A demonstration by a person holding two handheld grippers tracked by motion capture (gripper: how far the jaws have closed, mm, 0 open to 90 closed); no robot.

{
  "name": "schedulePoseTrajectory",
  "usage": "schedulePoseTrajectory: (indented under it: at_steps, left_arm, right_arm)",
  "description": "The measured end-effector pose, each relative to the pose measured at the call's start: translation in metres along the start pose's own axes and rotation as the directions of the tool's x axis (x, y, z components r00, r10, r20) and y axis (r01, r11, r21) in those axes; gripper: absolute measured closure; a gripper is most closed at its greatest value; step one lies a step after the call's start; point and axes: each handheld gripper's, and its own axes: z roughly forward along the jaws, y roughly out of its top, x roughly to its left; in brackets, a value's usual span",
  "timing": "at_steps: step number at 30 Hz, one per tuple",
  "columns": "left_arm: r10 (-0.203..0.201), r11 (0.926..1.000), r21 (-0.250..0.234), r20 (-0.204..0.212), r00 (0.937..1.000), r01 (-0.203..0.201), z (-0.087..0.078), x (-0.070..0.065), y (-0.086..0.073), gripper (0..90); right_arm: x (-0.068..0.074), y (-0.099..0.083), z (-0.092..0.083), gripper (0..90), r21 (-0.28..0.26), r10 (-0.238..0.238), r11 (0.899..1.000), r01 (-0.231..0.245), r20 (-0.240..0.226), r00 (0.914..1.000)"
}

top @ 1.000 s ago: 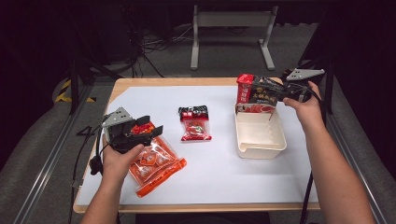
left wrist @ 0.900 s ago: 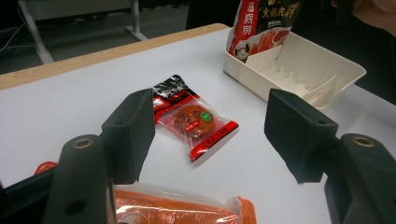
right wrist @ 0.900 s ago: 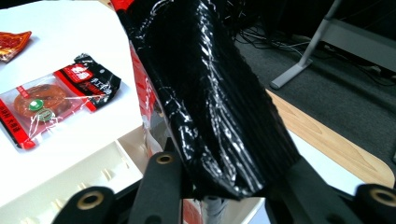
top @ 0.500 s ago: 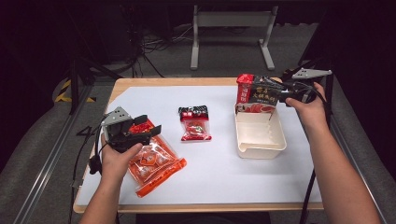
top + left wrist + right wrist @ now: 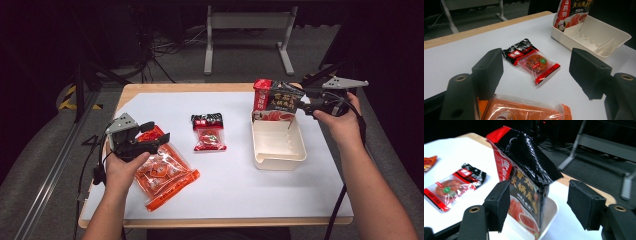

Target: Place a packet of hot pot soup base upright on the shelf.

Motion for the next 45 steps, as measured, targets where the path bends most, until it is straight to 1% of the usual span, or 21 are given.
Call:
schedulePoseTrajectory:
  at_steps: [1, 3, 9, 11, 13, 16, 17, 19, 20, 21, 26, 27, 28, 29, 31, 33, 38, 40, 42, 44, 45]
  left_arm:
    - [0.001, 1.0000, 0.000, -0.001, 1.0000, -0.001, 0.000, 0.000, 0.000, 28.2]
    - [0.003, 1.0000, 0.001, -0.005, 1.0000, -0.003, -0.001, 0.001, 0.000, 27.9]
    - [0.003, 1.0000, 0.000, -0.021, 0.9998, -0.003, -0.004, 0.004, 0.000, 27.0]
    - [0.006, 1.0000, 0.001, -0.026, 0.9996, -0.006, -0.005, 0.006, -0.001, 27.0]
    - [0.007, 1.0000, -0.001, -0.029, 0.9995, -0.007, -0.007, 0.007, -0.001, 26.7]
    - [0.018, 0.9998, -0.002, -0.039, 0.9991, -0.018, -0.009, 0.008, 0.000, 26.2]
    - [0.017, 0.9998, 0.000, -0.044, 0.9989, -0.017, -0.010, 0.008, 0.000, 26.2]
    - [0.019, 0.9998, 0.007, -0.051, 0.9985, -0.019, -0.011, 0.009, 0.000, 26.2]
    - [0.019, 0.9998, 0.007, -0.051, 0.9985, -0.019, -0.011, 0.009, 0.000, 26.3]
    - [0.021, 0.9998, 0.008, -0.053, 0.9984, -0.021, -0.012, 0.010, 0.000, 26.3]
    - [0.018, 0.9998, 0.007, -0.053, 0.9984, -0.018, -0.014, 0.013, -0.001, 26.2]
    - [0.014, 0.9999, 0.004, -0.060, 0.9981, -0.013, -0.015, 0.015, -0.001, 26.2]
    - [0.014, 0.9999, 0.004, -0.060, 0.9981, -0.013, -0.015, 0.015, -0.001, 26.1]
    - [0.013, 0.9999, 0.005, -0.063, 0.9980, -0.013, -0.015, 0.016, -0.002, 25.9]
    - [0.015, 0.9999, 0.006, -0.075, 0.9970, -0.014, -0.015, 0.018, -0.002, 25.7]
    - [0.005, 1.0000, 0.002, -0.089, 0.9960, -0.005, -0.017, 0.020, -0.002, 25.2]
    - [-0.010, 0.9999, -0.009, -0.115, 0.9933, 0.009, -0.020, 0.027, -0.003, 24.9]
    - [-0.014, 0.9999, -0.010, -0.129, 0.9915, 0.013, -0.022, 0.030, -0.004, 24.6]
    - [-0.020, 0.9998, -0.012, -0.157, 0.9875, 0.018, -0.023, 0.034, -0.006, 24.3]
    - [-0.018, 0.9998, -0.004, -0.225, 0.9743, 0.018, -0.025, 0.039, -0.009, 24.2]
    - [-0.021, 0.9998, -0.001, -0.237, 0.9713, 0.022, -0.025, 0.041, -0.010, 24.2]
  right_arm:
    - [0.002, 0.000, -0.004, 34.3, 0.007, 0.000, 1.000, 0.000, 0.016, 0.9999]
    - [0.006, 0.000, -0.008, 34.1, 0.009, -0.014, 1.000, 0.014, 0.026, 0.9996]
    - [0.020, 0.000, -0.021, 32.9, -0.007, -0.010, 1.000, 0.010, 0.013, 0.9999]
    - [0.026, 0.001, -0.026, 32.0, -0.019, -0.007, 1.000, 0.007, -0.004, 1.0000]
    - [0.034, 0.002, -0.030, 31.9, -0.030, -0.021, 0.999, 0.020, -0.031, 0.9993]
    - [0.046, 0.003, -0.036, 32.4, -0.040, -0.031, 0.999, 0.029, -0.045, 0.9985]
    - [0.050, 0.003, -0.038, 32.7, -0.046, -0.024, 0.999, 0.022, -0.055, 0.9982]
    - [0.057, 0.003, -0.041, 33.0, -0.057, -0.027, 0.998, 0.023, -0.072, 0.9971]
    - [0.057, 0.003, -0.041, 33.0, -0.057, -0.027, 0.998, 0.023, -0.072, 0.9971]
    - [0.063, 0.001, -0.046, 34.4, -0.068, -0.030, 0.997, 0.023, -0.100, 0.9946]
    - [0.073, -0.006, -0.049, 34.3, -0.068, -0.026, 0.998, 0.017, -0.127, 0.9916]
    - [0.077, -0.012, -0.048, 33.3, -0.060, -0.005, 0.998, -0.004, -0.148, 0.9890]
    - [0.077, -0.012, -0.048, 33.3, -0.060, -0.005, 0.998, -0.004, -0.148, 0.9890]
    - [0.080, -0.017, -0.047, 32.9, -0.056, 0.008, 0.998, -0.017, -0.158, 0.9875]
    - [0.082, -0.019, -0.046, 32.8, -0.057, 0.011, 0.998, -0.020, -0.160, 0.9870]
    - [0.085, -0.021, -0.042, 30.6, -0.038, 0.007, 0.999, -0.014, -0.176, 0.9844]
    - [0.089, -0.022, -0.041, 30.1, -0.047, -0.002, 0.999, -0.007, -0.191, 0.9816]
    - [0.092, -0.022, -0.040, 29.8, -0.049, -0.009, 0.999, 0.000, -0.194, 0.9810]
    - [0.095, -0.022, -0.038, 29.4, -0.052, -0.013, 0.999, 0.003, -0.198, 0.9802]
    - [0.098, -0.023, -0.036, 29.4, -0.052, -0.018, 0.999, 0.007, -0.202, 0.9792]
    - [0.099, -0.023, -0.035, 29.4, -0.052, -0.019, 0.999, 0.009, -0.204, 0.9788]
